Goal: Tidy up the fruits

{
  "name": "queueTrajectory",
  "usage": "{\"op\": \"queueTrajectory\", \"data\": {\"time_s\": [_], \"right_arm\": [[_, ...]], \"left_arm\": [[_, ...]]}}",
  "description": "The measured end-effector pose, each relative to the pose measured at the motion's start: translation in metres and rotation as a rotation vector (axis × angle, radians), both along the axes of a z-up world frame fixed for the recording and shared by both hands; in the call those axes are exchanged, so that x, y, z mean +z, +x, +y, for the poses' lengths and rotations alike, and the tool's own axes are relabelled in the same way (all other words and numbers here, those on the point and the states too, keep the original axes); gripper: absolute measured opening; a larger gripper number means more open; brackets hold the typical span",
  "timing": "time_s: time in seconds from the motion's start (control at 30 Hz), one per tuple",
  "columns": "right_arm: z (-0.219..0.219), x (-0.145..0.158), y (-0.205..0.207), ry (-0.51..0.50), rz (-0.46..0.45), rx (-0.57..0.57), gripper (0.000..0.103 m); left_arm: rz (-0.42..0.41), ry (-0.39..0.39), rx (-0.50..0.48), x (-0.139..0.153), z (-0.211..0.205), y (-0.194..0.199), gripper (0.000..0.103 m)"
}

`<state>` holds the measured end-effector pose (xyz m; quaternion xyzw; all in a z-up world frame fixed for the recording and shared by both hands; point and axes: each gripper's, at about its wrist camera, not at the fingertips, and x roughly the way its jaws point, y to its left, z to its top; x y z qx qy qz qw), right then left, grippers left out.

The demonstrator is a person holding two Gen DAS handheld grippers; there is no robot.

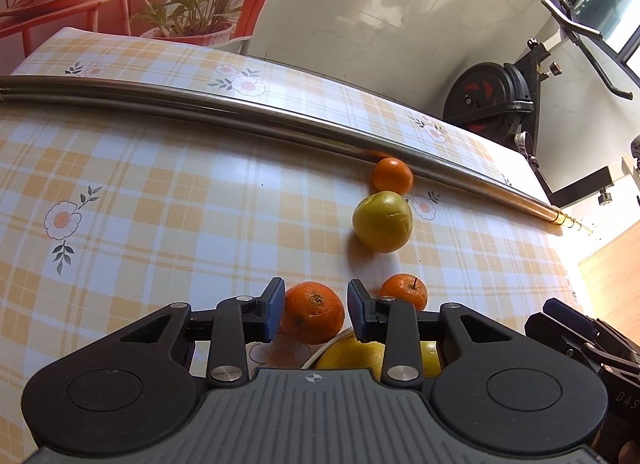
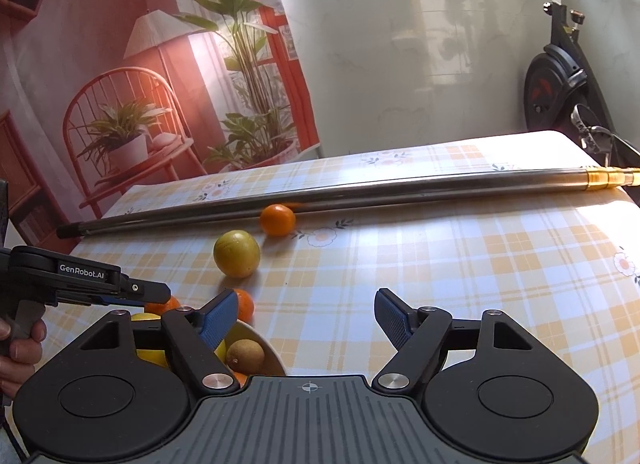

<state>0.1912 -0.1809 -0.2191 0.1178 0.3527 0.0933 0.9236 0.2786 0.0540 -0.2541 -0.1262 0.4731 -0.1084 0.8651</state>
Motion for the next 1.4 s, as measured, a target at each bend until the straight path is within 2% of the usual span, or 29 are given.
{"op": "queueTrajectory", "data": {"time_s": [0.17, 0.33, 0.6, 0.7, 0.93, 1.13, 1.3, 1.4], "right_arm": [[0.001, -0.003, 0.002, -0.001, 0.008, 0.005, 0.072], [0.002, -0.004, 0.005, -0.003, 0.015, 0.007, 0.072], [0.006, -0.003, 0.009, -0.018, 0.018, 0.019, 0.072], [0.008, -0.003, 0.011, -0.029, 0.021, 0.029, 0.072], [0.014, -0.004, 0.028, -0.021, 0.056, 0.066, 0.066], [0.033, -0.003, 0.053, -0.019, 0.092, 0.154, 0.059], [0.054, -0.005, 0.069, -0.034, 0.124, 0.213, 0.057], [0.063, -0.009, 0.079, -0.020, 0.157, 0.237, 0.052]], "left_arm": [[0.012, 0.007, 0.009, -0.004, 0.000, 0.008, 0.036], [0.023, -0.017, 0.018, -0.006, 0.002, 0.011, 0.039], [0.031, -0.012, -0.005, -0.012, -0.003, 0.007, 0.039], [0.002, 0.022, 0.007, -0.009, -0.002, 0.002, 0.039], [-0.075, 0.013, 0.024, 0.010, 0.008, -0.013, 0.039], [-0.141, 0.014, 0.045, 0.025, 0.015, -0.030, 0.039], [-0.181, 0.027, 0.049, 0.028, 0.016, -0.041, 0.039], [-0.198, 0.042, 0.046, 0.028, 0.015, -0.047, 0.039]]}}
